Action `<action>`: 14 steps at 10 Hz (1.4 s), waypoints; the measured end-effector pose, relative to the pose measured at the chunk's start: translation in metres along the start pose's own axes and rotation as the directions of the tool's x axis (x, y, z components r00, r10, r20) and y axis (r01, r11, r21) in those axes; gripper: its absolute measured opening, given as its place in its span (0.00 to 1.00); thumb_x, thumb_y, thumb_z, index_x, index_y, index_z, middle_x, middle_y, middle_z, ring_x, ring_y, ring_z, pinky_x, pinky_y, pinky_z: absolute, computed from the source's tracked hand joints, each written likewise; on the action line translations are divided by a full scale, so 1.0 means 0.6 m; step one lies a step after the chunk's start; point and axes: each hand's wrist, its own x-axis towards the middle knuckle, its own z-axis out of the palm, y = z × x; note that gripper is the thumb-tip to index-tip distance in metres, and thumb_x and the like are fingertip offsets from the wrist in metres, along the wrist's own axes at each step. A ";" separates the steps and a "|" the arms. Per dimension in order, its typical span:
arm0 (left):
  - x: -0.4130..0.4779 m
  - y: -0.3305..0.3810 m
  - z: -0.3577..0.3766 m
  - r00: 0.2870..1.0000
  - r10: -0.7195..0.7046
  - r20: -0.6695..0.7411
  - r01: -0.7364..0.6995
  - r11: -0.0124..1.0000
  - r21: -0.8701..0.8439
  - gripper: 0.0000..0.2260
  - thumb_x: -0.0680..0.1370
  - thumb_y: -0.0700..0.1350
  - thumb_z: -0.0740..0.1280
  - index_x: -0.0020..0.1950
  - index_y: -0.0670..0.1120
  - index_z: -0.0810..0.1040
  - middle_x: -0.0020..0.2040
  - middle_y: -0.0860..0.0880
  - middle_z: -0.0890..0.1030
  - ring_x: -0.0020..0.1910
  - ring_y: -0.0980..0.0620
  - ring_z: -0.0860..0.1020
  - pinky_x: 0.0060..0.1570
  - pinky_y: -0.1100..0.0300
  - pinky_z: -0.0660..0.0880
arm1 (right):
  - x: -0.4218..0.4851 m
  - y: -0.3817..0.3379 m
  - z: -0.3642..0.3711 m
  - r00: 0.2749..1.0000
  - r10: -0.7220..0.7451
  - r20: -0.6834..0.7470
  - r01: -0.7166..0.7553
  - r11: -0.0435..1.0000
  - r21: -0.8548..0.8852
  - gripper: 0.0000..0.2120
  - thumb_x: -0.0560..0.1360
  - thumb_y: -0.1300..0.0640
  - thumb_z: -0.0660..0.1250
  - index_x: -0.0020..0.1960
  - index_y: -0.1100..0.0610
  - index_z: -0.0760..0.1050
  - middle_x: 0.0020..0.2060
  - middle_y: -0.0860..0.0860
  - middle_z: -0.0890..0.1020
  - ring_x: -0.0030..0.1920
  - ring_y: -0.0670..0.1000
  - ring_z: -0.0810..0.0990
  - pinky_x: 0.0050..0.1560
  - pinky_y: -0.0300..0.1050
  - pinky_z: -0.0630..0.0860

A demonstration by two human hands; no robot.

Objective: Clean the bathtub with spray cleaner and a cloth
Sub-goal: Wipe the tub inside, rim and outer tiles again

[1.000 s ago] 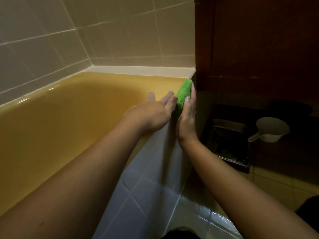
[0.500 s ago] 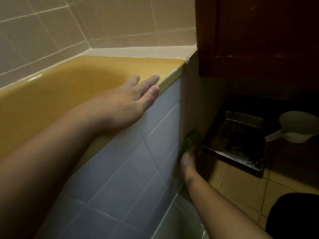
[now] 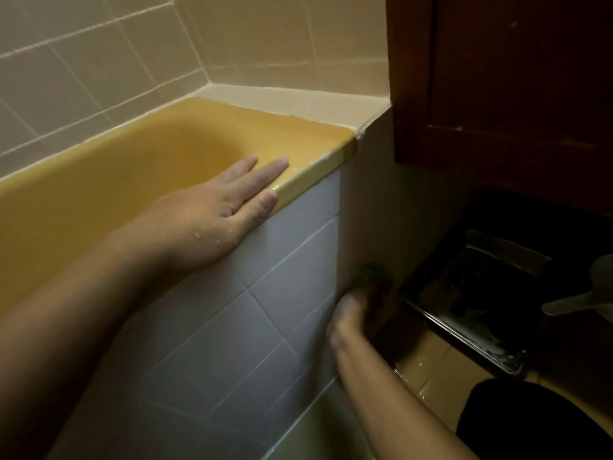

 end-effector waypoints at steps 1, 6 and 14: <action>-0.008 0.002 0.002 0.998 -0.042 -0.035 0.043 0.999 0.015 0.30 0.69 0.78 0.33 0.73 0.82 0.42 0.82 0.68 0.45 0.82 0.59 0.54 0.77 0.51 0.60 | -0.042 -0.102 -0.154 0.932 0.261 -0.253 0.125 0.424 0.897 0.31 0.84 0.36 0.50 0.84 0.45 0.53 0.81 0.50 0.60 0.80 0.48 0.59 0.79 0.49 0.59; -0.016 0.023 0.005 0.943 -0.299 -0.145 0.297 0.954 -0.037 0.32 0.78 0.70 0.34 0.81 0.69 0.55 0.80 0.57 0.67 0.78 0.47 0.66 0.73 0.48 0.67 | 0.004 -0.181 -0.441 0.488 -0.613 -0.621 0.823 0.561 0.092 0.25 0.81 0.46 0.53 0.71 0.53 0.78 0.69 0.54 0.78 0.71 0.61 0.70 0.75 0.57 0.63; -0.001 -0.046 0.018 0.729 -0.616 -0.299 0.554 0.787 -0.273 0.09 0.83 0.51 0.59 0.56 0.57 0.78 0.62 0.44 0.82 0.60 0.41 0.79 0.62 0.48 0.76 | -0.068 -0.230 -0.421 0.172 -0.834 -0.525 0.943 0.294 -0.157 0.18 0.78 0.46 0.60 0.59 0.52 0.84 0.52 0.51 0.85 0.50 0.59 0.80 0.46 0.54 0.77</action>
